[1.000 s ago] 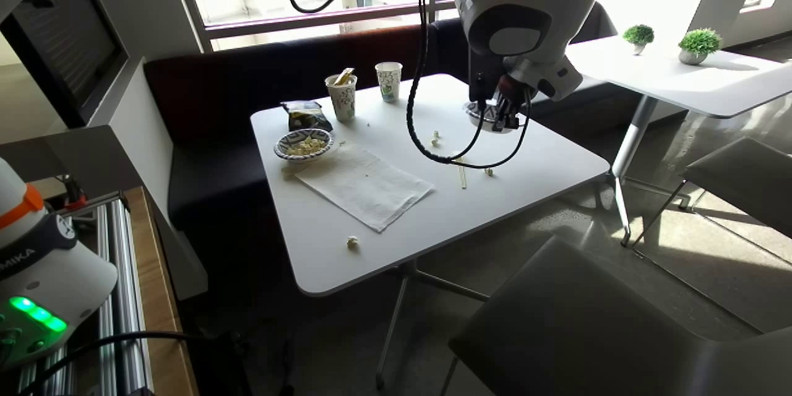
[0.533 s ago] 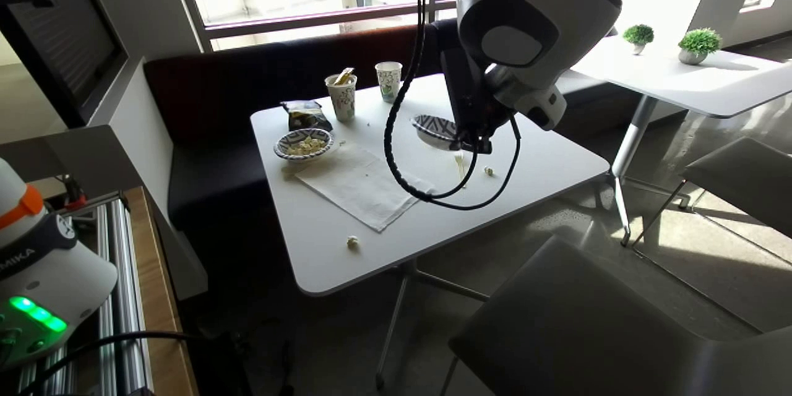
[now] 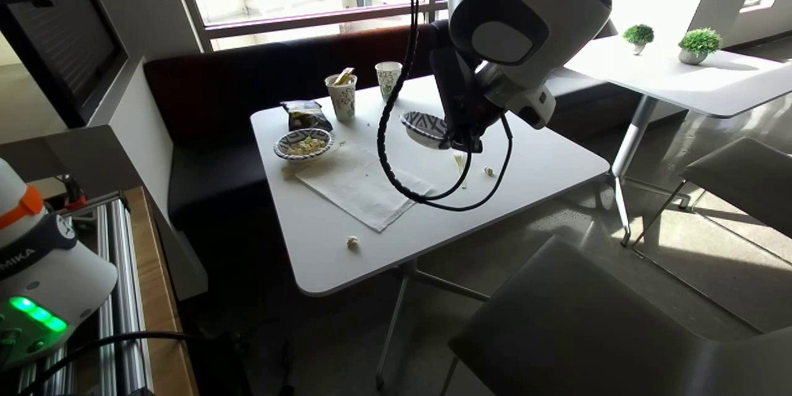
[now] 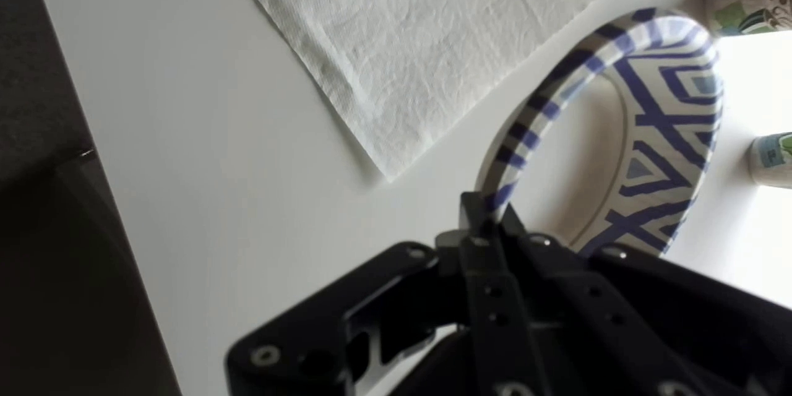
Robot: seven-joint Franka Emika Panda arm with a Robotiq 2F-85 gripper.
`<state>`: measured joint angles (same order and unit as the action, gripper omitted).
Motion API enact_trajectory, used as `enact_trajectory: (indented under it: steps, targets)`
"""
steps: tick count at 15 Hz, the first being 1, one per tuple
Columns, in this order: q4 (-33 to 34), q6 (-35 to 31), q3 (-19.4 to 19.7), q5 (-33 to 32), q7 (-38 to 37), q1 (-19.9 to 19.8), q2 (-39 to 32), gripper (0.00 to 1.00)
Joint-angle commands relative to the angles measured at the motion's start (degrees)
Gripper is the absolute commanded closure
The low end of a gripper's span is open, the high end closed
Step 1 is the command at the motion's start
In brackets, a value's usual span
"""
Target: Move the empty white plate to the bottom right of the table
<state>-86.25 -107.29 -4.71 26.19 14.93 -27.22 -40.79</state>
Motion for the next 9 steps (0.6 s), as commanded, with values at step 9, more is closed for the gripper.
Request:
enact_trajectory:
  steps: [9]
  targets:
    - [-20.69,1.55,-0.43,5.38,38.38,-1.92,4.69,0.99]
